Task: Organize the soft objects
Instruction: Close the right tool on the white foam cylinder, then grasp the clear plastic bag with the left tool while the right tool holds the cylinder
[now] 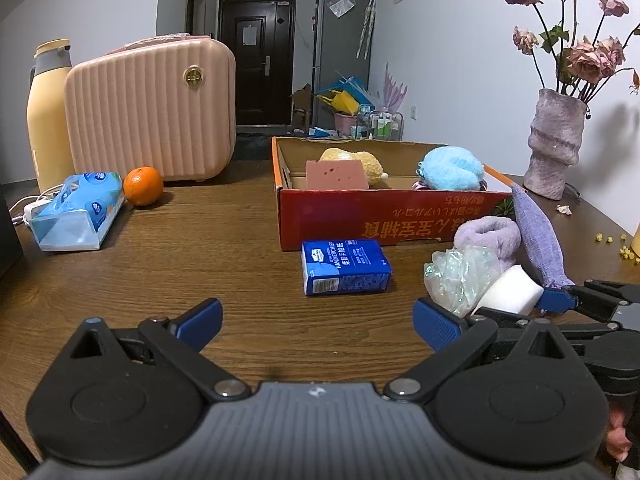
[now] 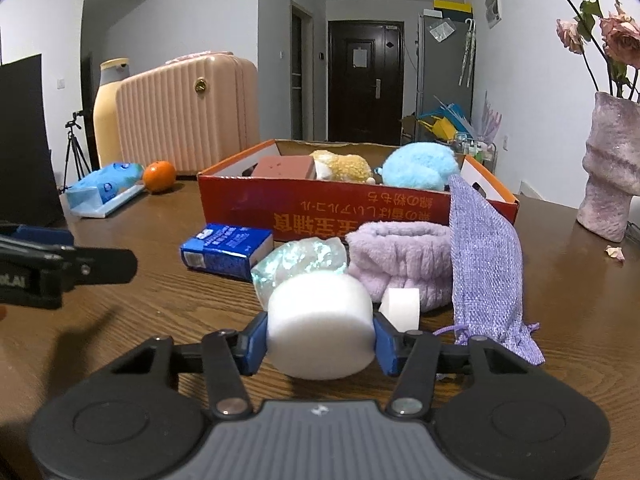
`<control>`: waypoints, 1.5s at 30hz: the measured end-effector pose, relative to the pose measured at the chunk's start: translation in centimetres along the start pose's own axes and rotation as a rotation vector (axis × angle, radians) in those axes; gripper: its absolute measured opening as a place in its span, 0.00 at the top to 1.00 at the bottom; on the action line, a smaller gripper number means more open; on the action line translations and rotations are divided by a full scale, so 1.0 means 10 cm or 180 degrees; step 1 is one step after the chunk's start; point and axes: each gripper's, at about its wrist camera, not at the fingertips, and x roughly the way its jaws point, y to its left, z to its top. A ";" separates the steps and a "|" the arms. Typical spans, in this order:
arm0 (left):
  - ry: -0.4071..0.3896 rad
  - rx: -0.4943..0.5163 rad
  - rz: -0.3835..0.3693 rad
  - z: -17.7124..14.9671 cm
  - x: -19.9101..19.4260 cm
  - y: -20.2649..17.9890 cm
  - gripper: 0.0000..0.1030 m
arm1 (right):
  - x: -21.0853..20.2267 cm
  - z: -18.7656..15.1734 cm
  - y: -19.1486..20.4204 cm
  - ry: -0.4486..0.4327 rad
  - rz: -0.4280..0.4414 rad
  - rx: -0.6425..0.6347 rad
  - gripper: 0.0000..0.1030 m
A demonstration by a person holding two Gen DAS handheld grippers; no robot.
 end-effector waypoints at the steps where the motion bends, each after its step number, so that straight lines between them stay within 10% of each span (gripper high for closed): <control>1: 0.0000 0.0001 0.0009 0.00 0.00 0.00 0.00 | -0.01 0.00 0.00 -0.0012 0.0007 -0.0001 0.49; 45: 0.0081 -0.0024 0.0018 0.08 0.43 -0.73 0.00 | -0.44 0.03 -0.63 -0.0567 -0.0063 -0.0053 0.53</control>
